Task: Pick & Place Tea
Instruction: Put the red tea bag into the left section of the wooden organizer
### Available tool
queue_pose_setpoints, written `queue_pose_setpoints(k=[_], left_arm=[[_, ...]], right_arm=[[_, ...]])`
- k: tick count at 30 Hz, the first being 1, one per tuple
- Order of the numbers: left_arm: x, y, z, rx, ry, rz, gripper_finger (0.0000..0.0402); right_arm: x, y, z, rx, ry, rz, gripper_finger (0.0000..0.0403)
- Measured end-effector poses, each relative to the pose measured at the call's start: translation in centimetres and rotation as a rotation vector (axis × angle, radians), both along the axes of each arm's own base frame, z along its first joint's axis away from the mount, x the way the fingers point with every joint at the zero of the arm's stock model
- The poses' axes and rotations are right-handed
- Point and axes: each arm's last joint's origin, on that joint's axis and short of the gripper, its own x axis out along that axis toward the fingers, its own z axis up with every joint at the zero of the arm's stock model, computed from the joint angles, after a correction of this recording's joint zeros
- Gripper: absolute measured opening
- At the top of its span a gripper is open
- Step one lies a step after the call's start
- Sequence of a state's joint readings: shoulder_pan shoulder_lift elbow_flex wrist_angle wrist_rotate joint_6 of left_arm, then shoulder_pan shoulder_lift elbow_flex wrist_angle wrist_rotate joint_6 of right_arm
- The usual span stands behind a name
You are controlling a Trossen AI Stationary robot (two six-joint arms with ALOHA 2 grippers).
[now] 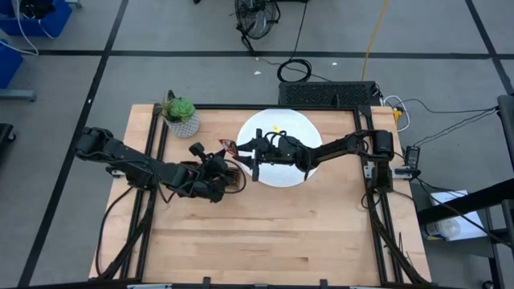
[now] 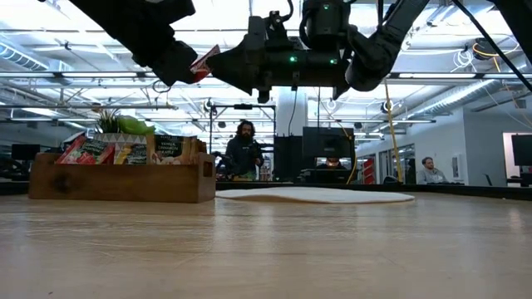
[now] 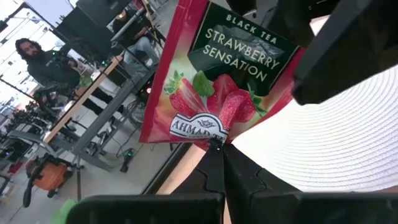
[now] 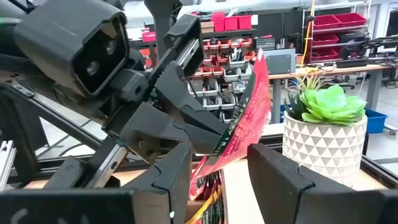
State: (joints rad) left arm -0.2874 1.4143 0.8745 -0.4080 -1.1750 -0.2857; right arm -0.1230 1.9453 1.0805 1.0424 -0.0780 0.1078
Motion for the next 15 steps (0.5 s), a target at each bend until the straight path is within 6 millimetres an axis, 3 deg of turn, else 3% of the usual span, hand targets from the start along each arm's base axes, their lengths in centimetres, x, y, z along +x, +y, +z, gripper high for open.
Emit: queue_pose_setpoints(k=[7, 9, 12, 15], left_arm=[[0.11, -0.03, 0.08, 0.009, 0.008, -0.009, 0.0001], [0.09, -0.10, 0.08, 0.009, 0.008, -0.012, 0.0001], [0.05, -0.25, 0.07, 0.008, 0.010, -0.019, 0.0001], [0.01, -0.46, 0.05, 0.001, 0.003, -0.025, 0.0003]], right_arm=[[-0.02, -0.24, -0.02, -0.017, 0.003, -0.009, 0.0133], [-0.02, -0.34, -0.12, -0.015, 0.014, -0.011, 0.0108], [-0.01, -0.37, -0.37, -0.040, 0.041, -0.014, 0.0032], [0.02, -0.15, -0.42, -0.086, 0.049, -0.034, 0.0007]])
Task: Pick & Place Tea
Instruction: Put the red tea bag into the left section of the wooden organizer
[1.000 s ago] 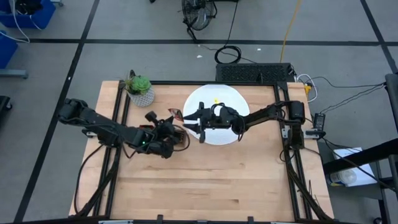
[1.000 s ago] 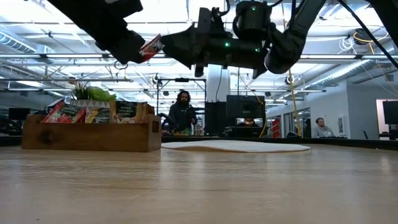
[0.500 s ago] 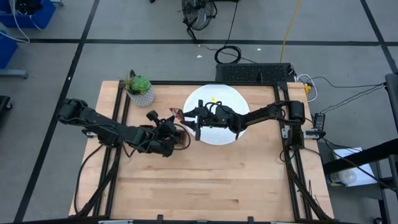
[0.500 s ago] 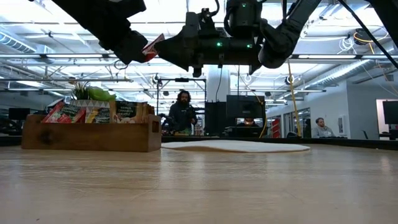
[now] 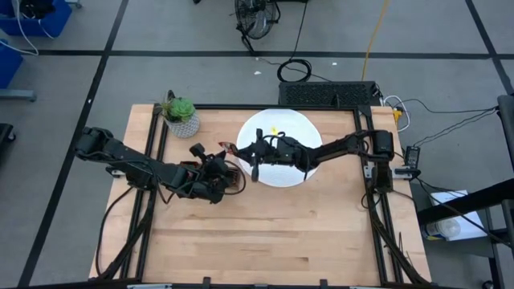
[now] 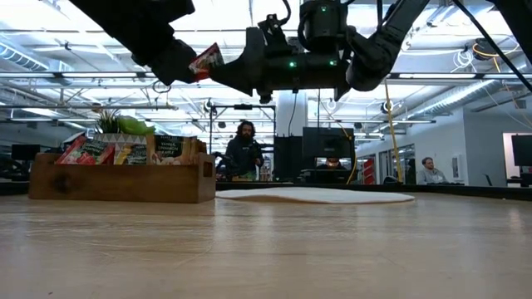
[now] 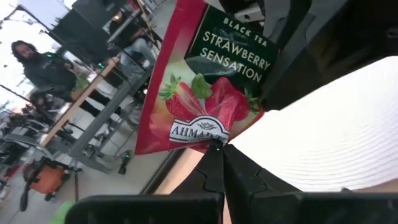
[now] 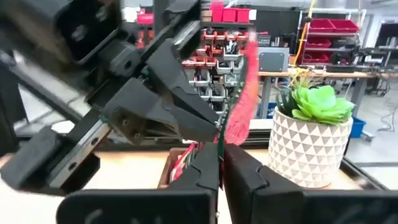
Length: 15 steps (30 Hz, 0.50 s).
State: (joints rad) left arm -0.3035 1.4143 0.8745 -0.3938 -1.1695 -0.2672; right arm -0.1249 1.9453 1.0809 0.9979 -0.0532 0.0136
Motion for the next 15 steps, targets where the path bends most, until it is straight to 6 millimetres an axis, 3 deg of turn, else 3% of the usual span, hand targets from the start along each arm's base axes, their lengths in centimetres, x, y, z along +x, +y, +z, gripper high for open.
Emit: queue_pose_setpoints(k=[6, 11, 15], left_arm=[[0.1, -0.2, -0.2, -0.096, 0.006, -0.053, 0.0002], [0.2, -0.5, -0.5, -0.180, 0.041, -0.127, 0.0019], [0.0, -0.9, -0.3, -0.179, 0.068, -0.171, 0.0033]], right_arm=[[-0.2, 0.8, 0.5, -0.091, 0.047, 0.005, 0.0001], [-1.3, 1.5, 1.5, -0.194, 0.240, -0.105, 0.0001], [-3.2, 2.5, 3.2, -0.218, 0.395, -0.092, 0.0001]])
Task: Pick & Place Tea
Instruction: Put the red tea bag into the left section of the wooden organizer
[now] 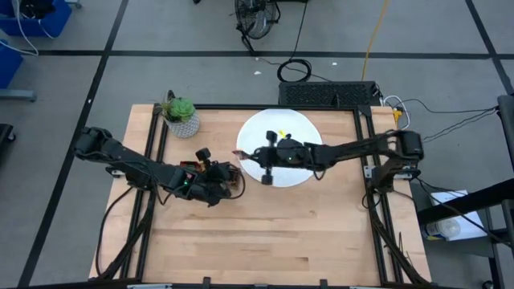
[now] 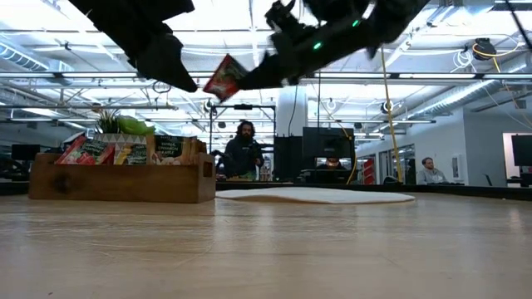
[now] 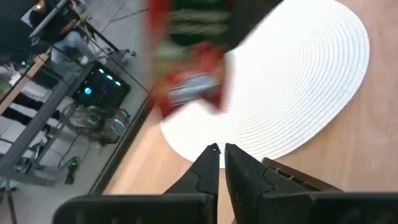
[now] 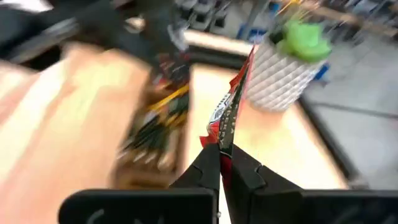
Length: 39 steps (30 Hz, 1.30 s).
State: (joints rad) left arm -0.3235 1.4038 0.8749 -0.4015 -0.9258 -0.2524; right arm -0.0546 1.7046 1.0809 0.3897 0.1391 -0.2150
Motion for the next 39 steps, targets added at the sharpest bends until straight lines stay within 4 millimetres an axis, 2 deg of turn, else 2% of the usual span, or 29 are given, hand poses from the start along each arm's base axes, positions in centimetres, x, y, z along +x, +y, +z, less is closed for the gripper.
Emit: queue_pose_setpoints(k=[4, 8, 12, 15, 23, 28, 33, 39], left_arm=[[-0.1, -0.1, 0.6, -0.026, -0.017, -0.036, 0.0036], [0.7, 0.6, 1.6, -0.200, -0.058, -0.189, 0.0037], [2.3, 1.5, 2.6, -0.385, -0.145, -0.466, 0.0039], [3.0, 2.3, 3.5, -0.431, -0.219, -0.614, 0.0056], [3.1, 4.2, 3.2, -0.424, -0.197, -0.583, 0.0162], [3.7, 5.0, 2.0, -0.480, -0.172, -0.528, 0.0211], [4.7, 5.1, 1.0, -0.495, -0.177, -0.547, 0.0226], [5.0, 5.1, 1.2, -0.463, -0.201, -0.573, 0.0211]], right_arm=[[-2.1, 1.3, 1.2, 0.044, 0.135, 0.024, 0.0000], [-3.6, 2.4, 1.7, 0.096, 0.235, 0.031, 0.0000], [-3.9, 3.6, 1.2, 0.138, 0.282, 0.043, 0.0000], [-3.5, 4.6, 0.5, 0.134, 0.296, 0.071, 0.0000], [-3.6, 6.1, 0.2, 0.125, 0.318, 0.112, 0.0000], [-3.4, 6.2, 0.4, 0.119, 0.287, 0.121, 0.0000], [-3.4, 6.2, 0.4, 0.106, 0.273, 0.129, 0.0000], [-3.4, 6.2, 0.3, 0.106, 0.279, 0.128, 0.0000]])
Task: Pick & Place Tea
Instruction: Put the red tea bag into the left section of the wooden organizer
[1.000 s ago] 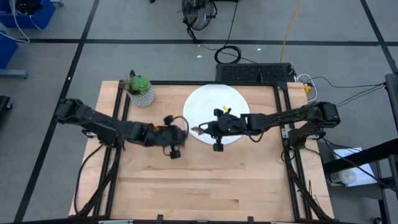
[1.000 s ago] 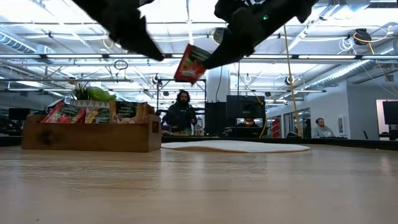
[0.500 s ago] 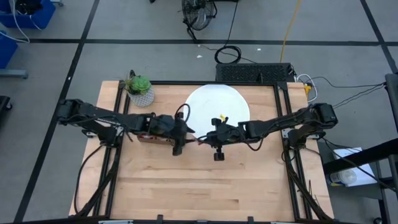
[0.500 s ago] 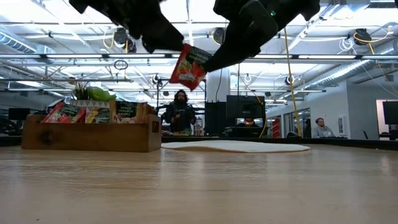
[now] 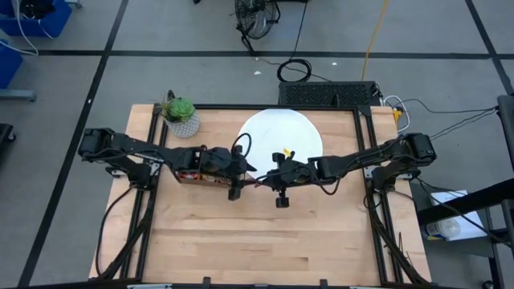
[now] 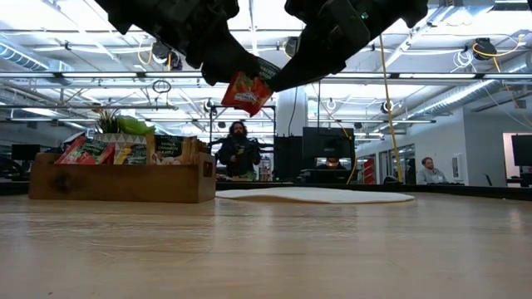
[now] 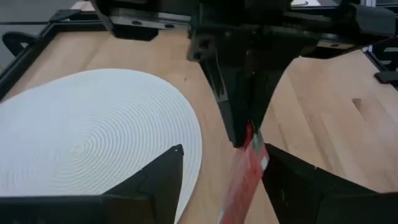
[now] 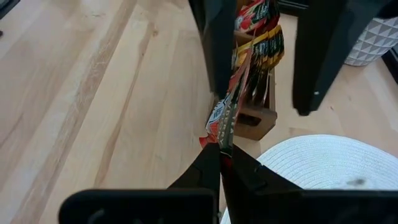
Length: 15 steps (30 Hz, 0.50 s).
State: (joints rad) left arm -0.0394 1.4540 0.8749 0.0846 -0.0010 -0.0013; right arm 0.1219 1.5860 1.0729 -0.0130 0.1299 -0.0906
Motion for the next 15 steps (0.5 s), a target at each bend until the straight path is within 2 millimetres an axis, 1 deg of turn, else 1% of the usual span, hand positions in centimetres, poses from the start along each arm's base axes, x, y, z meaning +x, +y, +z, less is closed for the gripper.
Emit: queue_pose_setpoints(k=[7, 15], left_arm=[[0.11, -0.01, 0.22, -0.002, -0.025, 0.000, 0.0183], [0.08, -0.01, 0.18, -0.008, -0.019, 0.002, 0.0168]], right_arm=[[-0.07, -0.01, -0.11, -0.002, 0.013, 0.000, 0.0000], [-0.07, -0.01, -0.12, -0.002, 0.015, 0.000, 0.0000]])
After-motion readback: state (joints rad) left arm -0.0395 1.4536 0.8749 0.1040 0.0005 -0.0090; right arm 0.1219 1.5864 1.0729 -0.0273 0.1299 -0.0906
